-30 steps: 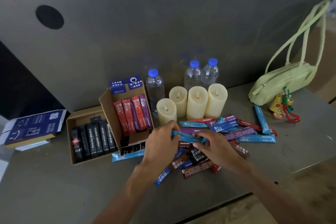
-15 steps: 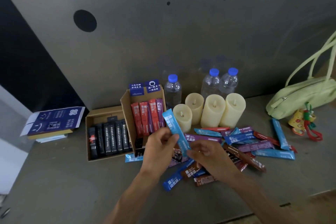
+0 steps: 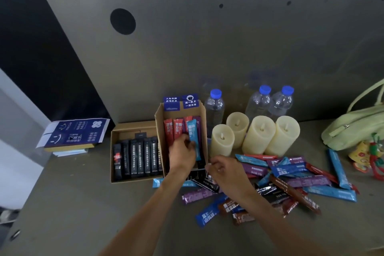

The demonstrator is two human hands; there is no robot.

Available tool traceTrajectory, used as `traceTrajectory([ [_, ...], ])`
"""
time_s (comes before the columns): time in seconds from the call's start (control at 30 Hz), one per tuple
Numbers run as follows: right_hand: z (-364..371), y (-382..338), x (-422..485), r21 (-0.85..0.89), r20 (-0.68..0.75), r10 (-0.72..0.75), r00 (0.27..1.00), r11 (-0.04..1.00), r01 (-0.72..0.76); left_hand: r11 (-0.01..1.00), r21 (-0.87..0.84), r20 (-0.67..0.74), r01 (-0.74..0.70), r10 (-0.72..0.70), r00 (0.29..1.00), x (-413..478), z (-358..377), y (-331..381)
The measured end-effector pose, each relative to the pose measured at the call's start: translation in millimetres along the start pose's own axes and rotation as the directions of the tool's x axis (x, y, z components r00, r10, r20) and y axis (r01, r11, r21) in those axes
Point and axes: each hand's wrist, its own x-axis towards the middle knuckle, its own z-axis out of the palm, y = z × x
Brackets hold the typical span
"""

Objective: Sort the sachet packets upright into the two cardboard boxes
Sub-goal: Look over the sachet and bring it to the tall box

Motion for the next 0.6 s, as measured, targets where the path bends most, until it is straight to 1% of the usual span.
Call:
traceTrajectory([
  [0.17, 8, -1, 7, -0.033, -0.037, 0.010, 0.999, 0.999, -0.011, 0.999, 0.035, -0.032, -0.032, 0.033, 0.999, 6, 13, 1],
  [0.37, 7, -1, 7, -0.068, -0.027, -0.018, 0.999, 0.998, 0.016, 0.982, 0.161, -0.098, -0.099, 0.115, 0.988, 5, 17, -1],
  [0.43, 7, -1, 7, -0.077, -0.031, -0.033, 0.999, 0.997, 0.031, 0.968, 0.228, -0.086, -0.106, 0.128, 0.988, 3, 19, -2],
  [0.6, 5, -3, 6, -0.088, -0.013, -0.036, 0.999, 0.996, 0.034, 0.942, 0.293, -0.014, -0.165, 0.177, 0.984, 5, 21, -6],
])
